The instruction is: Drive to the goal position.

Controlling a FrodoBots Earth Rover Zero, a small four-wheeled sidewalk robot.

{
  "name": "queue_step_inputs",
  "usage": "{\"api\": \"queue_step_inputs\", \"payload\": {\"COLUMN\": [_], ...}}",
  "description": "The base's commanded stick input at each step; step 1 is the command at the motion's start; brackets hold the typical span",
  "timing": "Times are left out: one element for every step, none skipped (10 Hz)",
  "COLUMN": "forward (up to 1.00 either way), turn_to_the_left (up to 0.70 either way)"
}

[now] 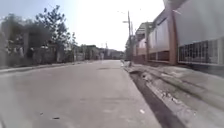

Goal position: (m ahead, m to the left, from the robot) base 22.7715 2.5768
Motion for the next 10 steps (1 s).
{"api": "queue_step_inputs", "payload": {"forward": [0.85, 0.85, 0.85, 0.85, 0.85, 0.85, 0.85, 0.85, 0.85, 0.85], "turn_to_the_left": [-0.06, -0.26, -0.32, -0.17, 0.0, 0.0, 0.0, 0.0, 0.0, 0.0]}}
